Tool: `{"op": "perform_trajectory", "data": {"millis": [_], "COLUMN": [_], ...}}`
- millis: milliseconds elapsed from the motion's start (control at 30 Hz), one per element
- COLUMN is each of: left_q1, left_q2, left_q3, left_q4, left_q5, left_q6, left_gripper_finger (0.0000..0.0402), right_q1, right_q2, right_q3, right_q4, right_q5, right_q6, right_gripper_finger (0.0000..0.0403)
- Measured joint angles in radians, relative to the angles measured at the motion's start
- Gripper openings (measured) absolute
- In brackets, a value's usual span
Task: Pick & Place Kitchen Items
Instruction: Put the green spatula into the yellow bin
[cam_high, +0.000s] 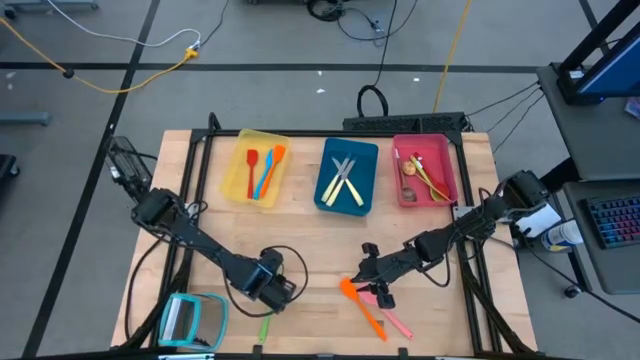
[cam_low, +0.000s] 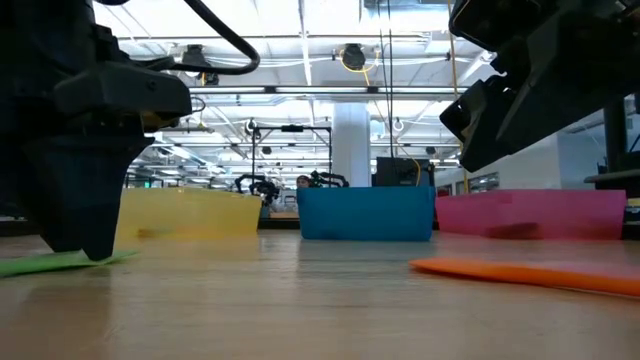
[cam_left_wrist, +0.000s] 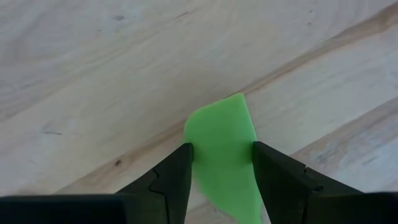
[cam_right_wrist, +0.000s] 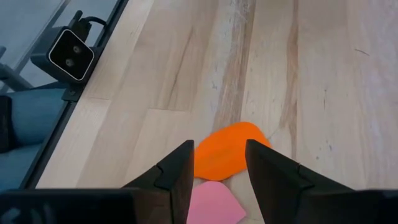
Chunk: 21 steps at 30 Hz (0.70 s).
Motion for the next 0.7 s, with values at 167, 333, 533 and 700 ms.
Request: {"op": "perform_trajectory", "data": {"millis": [167, 333, 533, 700], "left_q1": [0.001, 0.001, 0.002, 0.002], "left_q2": [0.001, 0.001, 0.001, 0.001], "left_q3": [0.0, -0.001, -0.002, -0.002], "left_q4": [-0.006, -0.012, -0.015, -0.016], "left_q5": [0.003, 0.016, 0.056, 0.084], "left_q6": [-0.031, -0.091, -0.178, -0.234], "left_gripper_finger": [0.017, 0.017, 0.017, 0.017], "right_q1": [0.0, 0.0, 0.003, 0.003], "right_q2": [0.0, 0.0, 0.0, 0.0], "right_q3": [0.0, 0.0, 0.0, 0.0], "right_q4": [0.0, 0.0, 0.0, 0.0], "right_q5": [0.0, 0.0, 0.0, 0.0], "right_q6": [0.003, 0.01, 0.025, 0.057], "right_gripper_finger": [0.0141, 0.0141, 0.0141, 0.0141]}}
